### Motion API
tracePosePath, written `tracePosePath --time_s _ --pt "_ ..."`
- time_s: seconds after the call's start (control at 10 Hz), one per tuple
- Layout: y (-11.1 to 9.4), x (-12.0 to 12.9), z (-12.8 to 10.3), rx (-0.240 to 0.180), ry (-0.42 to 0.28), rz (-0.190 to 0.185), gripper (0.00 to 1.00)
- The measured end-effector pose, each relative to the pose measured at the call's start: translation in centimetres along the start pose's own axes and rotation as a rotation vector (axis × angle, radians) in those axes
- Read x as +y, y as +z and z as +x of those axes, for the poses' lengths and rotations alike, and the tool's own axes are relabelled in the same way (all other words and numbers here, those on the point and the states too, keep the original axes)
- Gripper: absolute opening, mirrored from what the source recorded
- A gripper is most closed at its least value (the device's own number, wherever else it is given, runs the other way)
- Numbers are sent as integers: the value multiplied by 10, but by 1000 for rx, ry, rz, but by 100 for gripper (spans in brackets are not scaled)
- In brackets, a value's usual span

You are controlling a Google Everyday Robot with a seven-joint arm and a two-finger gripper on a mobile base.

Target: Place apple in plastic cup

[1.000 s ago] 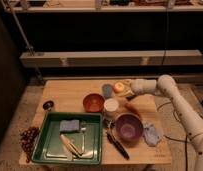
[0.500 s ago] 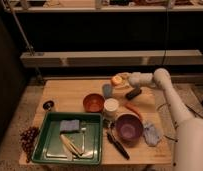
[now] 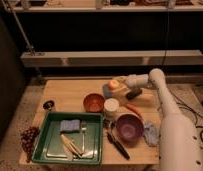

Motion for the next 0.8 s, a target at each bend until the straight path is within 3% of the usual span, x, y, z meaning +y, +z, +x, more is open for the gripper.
tracePosePath --time_s 0.6,0.8 --pt "1 1 0 0 0 -3 0" --pt "7 -2 -7 -7 -20 27 0"
